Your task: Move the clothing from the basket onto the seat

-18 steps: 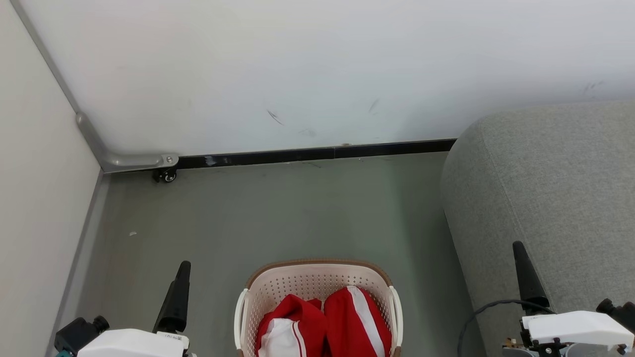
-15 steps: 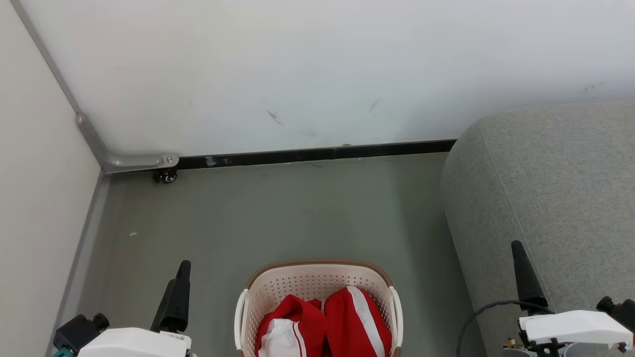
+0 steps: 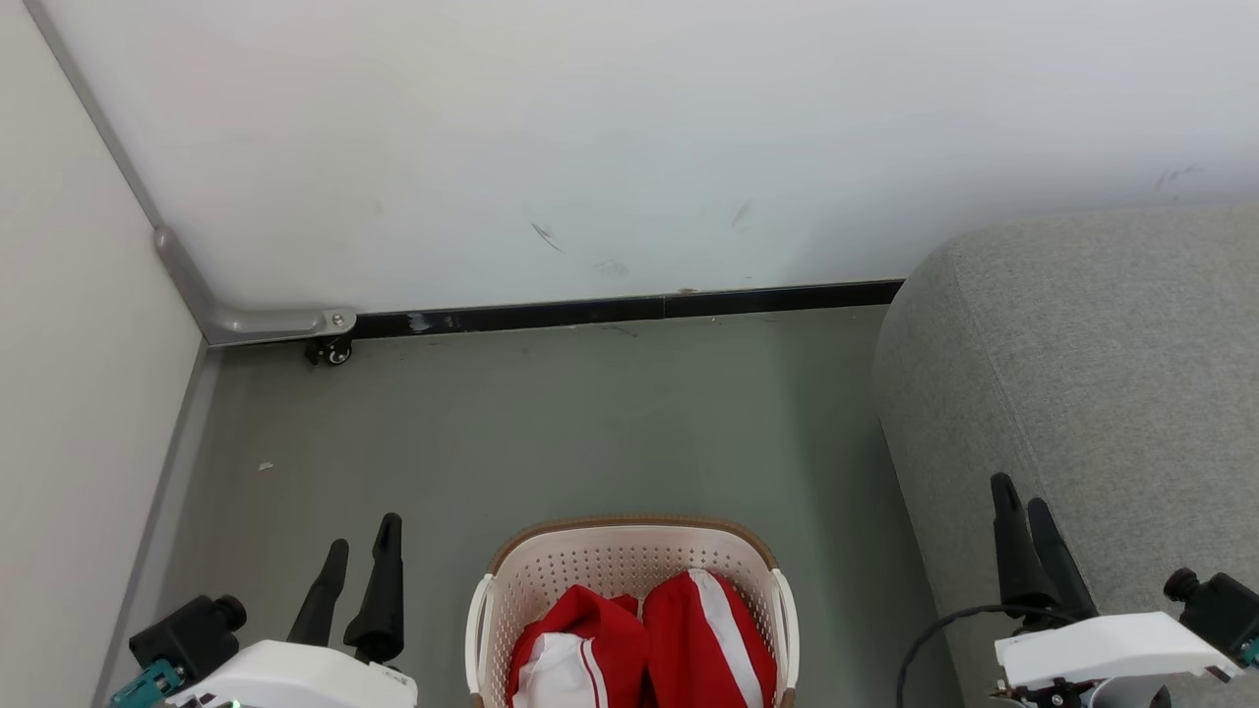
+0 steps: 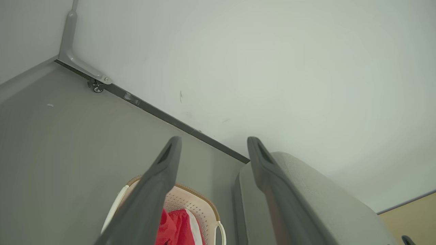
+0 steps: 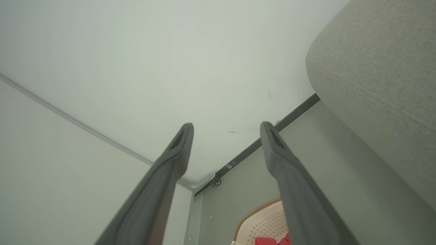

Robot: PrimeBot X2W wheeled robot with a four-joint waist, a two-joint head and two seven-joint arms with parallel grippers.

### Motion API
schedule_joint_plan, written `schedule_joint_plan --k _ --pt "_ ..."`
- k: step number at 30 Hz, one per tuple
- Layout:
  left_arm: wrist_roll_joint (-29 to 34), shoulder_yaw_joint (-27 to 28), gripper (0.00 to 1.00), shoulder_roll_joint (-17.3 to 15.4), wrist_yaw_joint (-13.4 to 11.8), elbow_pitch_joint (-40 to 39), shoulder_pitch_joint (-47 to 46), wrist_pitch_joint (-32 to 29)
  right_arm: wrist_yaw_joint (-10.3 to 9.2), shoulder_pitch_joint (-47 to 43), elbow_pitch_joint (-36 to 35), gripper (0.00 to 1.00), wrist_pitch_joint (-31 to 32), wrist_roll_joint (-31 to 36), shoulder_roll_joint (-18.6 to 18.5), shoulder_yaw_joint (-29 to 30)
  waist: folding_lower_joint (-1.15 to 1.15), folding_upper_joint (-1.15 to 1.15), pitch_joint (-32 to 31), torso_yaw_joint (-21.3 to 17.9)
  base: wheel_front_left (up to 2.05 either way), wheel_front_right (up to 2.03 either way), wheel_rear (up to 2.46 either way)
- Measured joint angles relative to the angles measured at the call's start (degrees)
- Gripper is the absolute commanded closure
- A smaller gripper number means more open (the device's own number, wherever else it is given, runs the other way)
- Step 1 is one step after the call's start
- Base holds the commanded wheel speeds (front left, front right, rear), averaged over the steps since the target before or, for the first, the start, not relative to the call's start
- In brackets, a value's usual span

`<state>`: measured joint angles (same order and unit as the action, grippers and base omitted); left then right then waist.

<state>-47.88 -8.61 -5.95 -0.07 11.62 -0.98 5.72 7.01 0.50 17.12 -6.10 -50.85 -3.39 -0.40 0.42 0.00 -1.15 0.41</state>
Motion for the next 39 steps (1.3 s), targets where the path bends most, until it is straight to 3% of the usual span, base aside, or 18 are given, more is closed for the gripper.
schedule_joint_plan --k 10,22,39 --pt "11.57 -3.50 0.00 -1.09 -2.67 -0.32 0.01 2.34 0.02 0.37 0.43 0.00 -1.83 10.66 0.14 -0.97 -0.31 0.00 0.37 0.05 0.00 0.00 0.00" --pt "24.23 -7.47 0.00 -1.97 -5.49 -0.69 0.01 4.77 0.03 0.87 2.36 0.00 -2.04 23.32 0.30 -1.51 -0.35 0.00 0.50 0.03 0.00 0.00 0.00" --pt "36.54 -10.40 0.00 -1.70 -8.80 0.62 0.03 8.08 0.04 0.90 4.01 0.00 -2.49 38.96 0.56 -1.48 -0.37 0.00 0.07 0.19 0.00 0.00 0.00"
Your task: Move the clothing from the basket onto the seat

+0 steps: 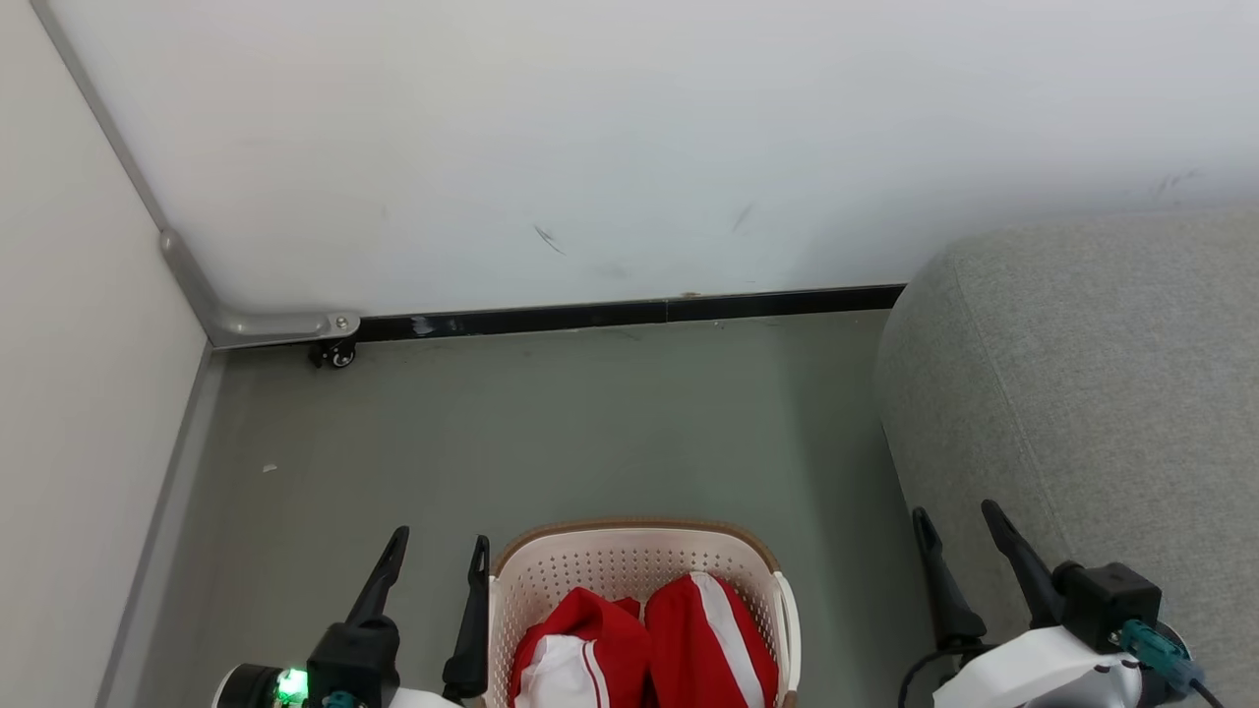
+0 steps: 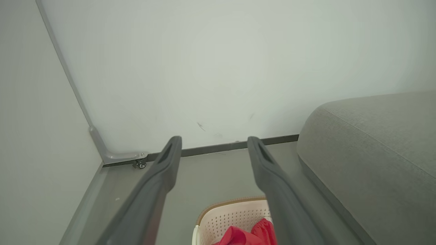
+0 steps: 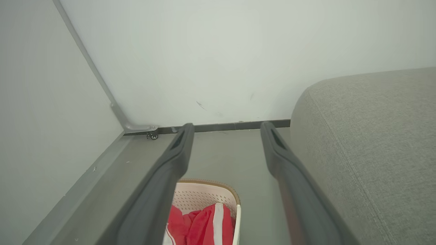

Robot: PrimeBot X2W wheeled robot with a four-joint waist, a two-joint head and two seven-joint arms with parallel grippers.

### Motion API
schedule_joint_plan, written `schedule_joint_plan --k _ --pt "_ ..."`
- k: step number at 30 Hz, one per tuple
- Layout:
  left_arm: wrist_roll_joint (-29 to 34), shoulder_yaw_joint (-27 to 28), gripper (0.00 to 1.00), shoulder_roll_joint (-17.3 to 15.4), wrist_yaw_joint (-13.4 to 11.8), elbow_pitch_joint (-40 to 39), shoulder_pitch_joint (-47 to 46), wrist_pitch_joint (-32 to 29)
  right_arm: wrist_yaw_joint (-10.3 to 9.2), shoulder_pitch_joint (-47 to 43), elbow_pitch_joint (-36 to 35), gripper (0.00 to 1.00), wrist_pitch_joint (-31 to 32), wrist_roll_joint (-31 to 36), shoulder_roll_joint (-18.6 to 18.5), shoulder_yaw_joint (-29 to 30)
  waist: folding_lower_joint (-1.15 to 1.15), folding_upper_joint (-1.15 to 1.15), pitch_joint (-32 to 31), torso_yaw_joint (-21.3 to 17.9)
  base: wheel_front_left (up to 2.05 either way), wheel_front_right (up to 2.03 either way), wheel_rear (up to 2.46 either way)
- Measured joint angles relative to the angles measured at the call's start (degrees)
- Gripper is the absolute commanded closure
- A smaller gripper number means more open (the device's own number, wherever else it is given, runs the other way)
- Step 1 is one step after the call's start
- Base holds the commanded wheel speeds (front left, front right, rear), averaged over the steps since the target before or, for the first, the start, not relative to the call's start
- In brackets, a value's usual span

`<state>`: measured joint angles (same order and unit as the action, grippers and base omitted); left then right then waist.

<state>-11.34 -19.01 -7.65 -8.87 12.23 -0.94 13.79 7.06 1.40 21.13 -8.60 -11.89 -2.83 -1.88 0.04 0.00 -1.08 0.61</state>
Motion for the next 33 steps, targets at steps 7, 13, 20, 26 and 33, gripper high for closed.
schedule_joint_plan --k 7,13,20,26,33 --pt "1.40 0.70 0.00 0.51 -1.21 1.27 0.03 0.44 0.01 -0.01 0.21 0.00 -0.15 2.24 0.07 0.29 -0.01 0.00 -0.44 0.15 0.00 0.00 0.00" --pt "0.90 1.71 0.00 0.77 -1.23 2.72 0.03 0.45 0.01 -0.03 0.71 0.00 -0.37 2.15 0.07 0.45 -0.01 0.00 -0.76 0.14 0.00 0.00 0.00" --pt "0.90 2.12 0.00 0.75 -1.24 3.66 0.03 0.60 0.01 -0.05 0.80 0.00 -0.48 1.30 0.08 0.23 -0.01 0.00 -0.90 0.08 0.00 0.00 0.00" --pt "0.90 2.14 0.00 0.85 -1.57 3.97 0.02 0.60 0.01 -0.06 0.80 0.00 -0.55 1.13 0.08 0.26 -0.01 0.00 -0.82 0.05 0.00 0.00 0.00" --pt "0.90 2.46 0.00 0.88 -1.56 4.10 0.00 0.60 0.01 -0.05 0.70 0.00 -0.77 1.07 0.08 0.27 -0.02 0.00 -0.40 0.08 0.00 0.00 0.00"
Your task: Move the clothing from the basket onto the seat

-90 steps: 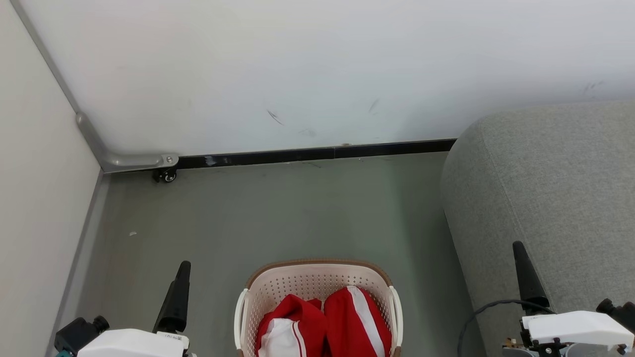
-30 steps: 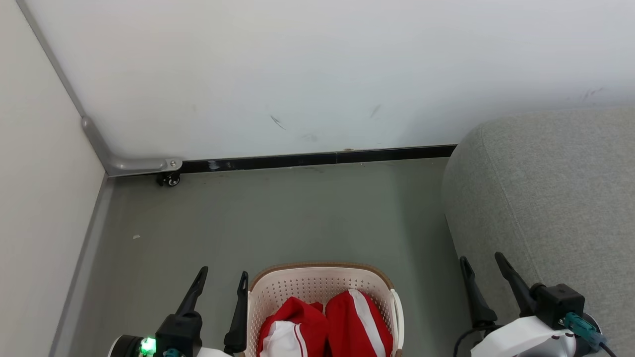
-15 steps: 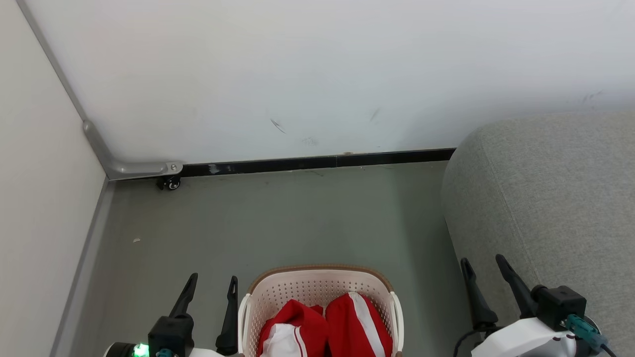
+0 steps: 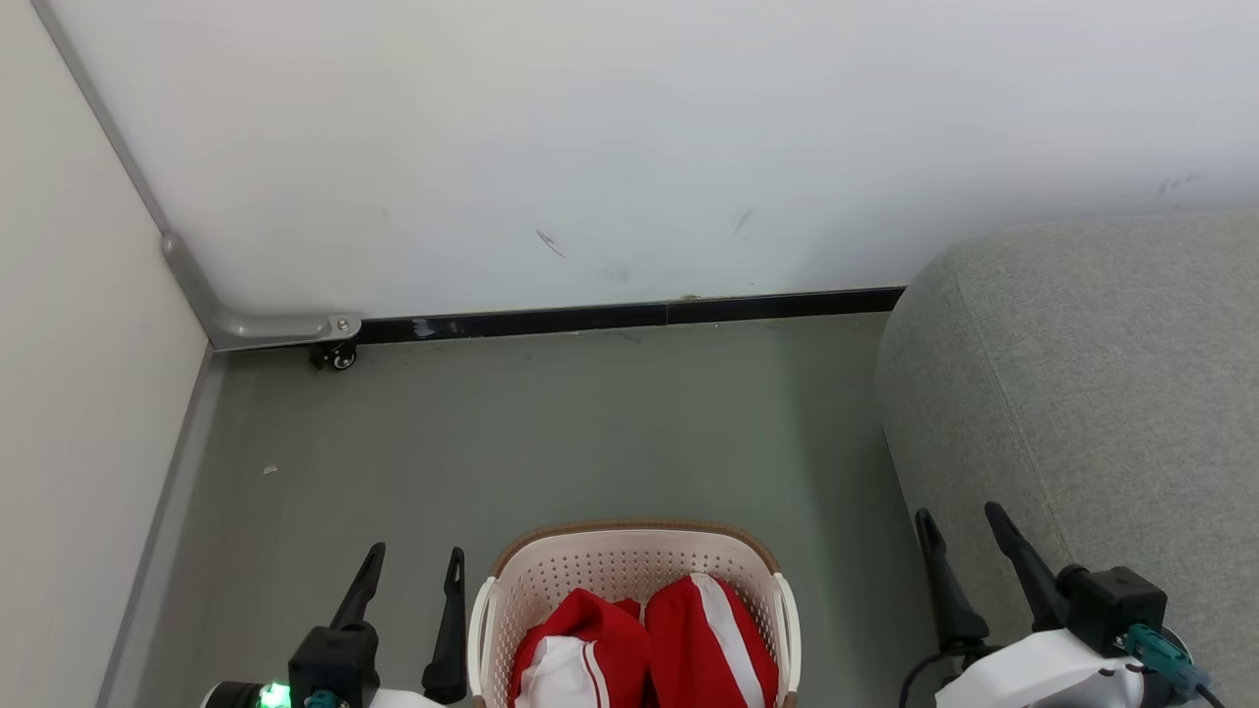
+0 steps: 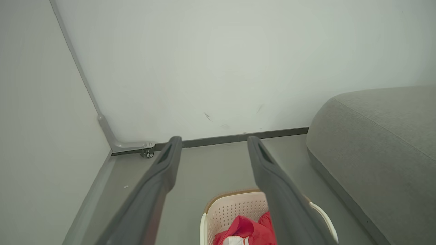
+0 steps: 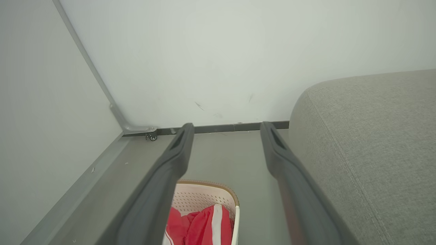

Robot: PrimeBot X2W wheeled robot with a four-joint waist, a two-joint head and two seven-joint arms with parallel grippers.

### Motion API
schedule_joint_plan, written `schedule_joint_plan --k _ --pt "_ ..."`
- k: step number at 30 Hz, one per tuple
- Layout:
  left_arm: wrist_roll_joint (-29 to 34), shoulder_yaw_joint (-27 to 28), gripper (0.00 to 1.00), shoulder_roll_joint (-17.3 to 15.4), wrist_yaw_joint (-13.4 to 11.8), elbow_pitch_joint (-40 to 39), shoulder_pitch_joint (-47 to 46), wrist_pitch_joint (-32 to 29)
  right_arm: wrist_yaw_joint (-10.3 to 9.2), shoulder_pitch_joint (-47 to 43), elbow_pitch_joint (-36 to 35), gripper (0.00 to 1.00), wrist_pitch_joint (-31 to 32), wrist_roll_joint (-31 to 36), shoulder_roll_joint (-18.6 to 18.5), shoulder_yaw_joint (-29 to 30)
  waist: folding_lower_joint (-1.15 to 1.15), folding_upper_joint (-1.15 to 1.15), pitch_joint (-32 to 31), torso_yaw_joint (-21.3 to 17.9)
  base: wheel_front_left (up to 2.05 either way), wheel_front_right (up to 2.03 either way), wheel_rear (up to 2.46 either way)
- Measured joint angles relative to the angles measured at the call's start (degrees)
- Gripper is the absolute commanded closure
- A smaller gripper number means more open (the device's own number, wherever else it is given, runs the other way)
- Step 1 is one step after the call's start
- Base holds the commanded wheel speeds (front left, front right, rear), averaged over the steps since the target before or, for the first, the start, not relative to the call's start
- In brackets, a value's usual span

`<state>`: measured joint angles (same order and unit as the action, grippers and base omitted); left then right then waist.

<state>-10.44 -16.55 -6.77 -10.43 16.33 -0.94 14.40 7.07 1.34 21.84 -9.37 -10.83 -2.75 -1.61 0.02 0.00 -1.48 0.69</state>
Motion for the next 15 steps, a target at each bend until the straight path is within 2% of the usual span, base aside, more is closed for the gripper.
schedule_joint_plan --k 15 --pt "1.30 -1.07 0.00 -0.37 0.64 1.60 -3.15 0.01 0.00 -0.21 -2.11 0.00 -0.93 -0.10 0.07 1.81 0.00 0.00 2.66 -0.43 0.00 0.00 0.00"
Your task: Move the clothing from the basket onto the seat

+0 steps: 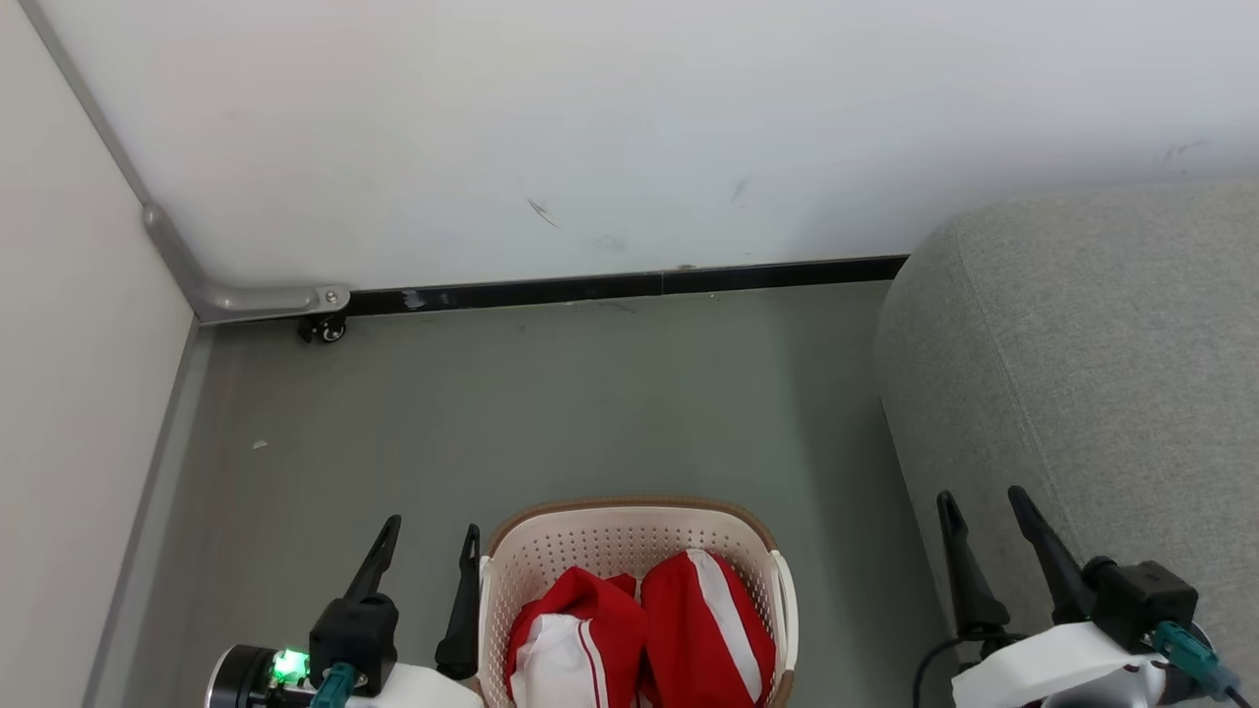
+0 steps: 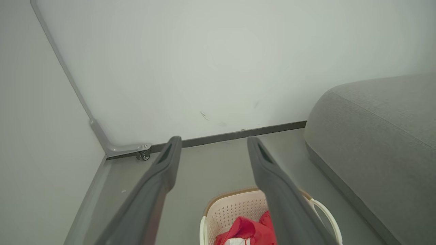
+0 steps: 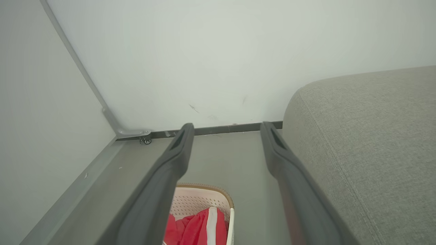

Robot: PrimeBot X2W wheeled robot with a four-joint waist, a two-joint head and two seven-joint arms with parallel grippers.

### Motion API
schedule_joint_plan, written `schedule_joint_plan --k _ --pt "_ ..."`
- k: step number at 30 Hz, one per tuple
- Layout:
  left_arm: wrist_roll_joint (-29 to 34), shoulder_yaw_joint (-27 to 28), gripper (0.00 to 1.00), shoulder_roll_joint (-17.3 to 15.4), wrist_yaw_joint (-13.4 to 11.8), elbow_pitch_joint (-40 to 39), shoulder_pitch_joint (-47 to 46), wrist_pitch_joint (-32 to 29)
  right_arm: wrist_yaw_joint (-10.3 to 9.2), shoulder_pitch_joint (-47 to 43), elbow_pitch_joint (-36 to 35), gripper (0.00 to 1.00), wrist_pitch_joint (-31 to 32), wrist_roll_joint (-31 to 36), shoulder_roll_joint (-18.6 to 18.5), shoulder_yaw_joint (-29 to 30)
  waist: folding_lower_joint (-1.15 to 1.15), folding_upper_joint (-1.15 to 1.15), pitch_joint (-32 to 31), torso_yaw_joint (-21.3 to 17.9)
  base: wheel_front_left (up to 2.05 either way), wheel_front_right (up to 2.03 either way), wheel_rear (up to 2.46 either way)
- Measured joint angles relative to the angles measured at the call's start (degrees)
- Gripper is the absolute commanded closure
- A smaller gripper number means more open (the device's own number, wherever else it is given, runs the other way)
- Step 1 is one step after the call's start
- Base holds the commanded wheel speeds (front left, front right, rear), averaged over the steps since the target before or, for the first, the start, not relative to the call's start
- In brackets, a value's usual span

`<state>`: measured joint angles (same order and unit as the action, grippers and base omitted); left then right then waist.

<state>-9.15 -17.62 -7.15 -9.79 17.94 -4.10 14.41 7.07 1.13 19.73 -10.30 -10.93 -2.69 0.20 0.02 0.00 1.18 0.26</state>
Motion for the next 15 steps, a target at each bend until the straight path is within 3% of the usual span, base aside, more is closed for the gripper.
schedule_joint_plan --k 15 --pt "4.21 -5.93 0.00 -0.54 4.55 6.21 -7.33 -0.01 0.00 -0.92 -5.67 0.00 -1.86 0.01 0.23 3.07 0.00 0.00 5.31 -1.67 0.00 0.00 0.00"
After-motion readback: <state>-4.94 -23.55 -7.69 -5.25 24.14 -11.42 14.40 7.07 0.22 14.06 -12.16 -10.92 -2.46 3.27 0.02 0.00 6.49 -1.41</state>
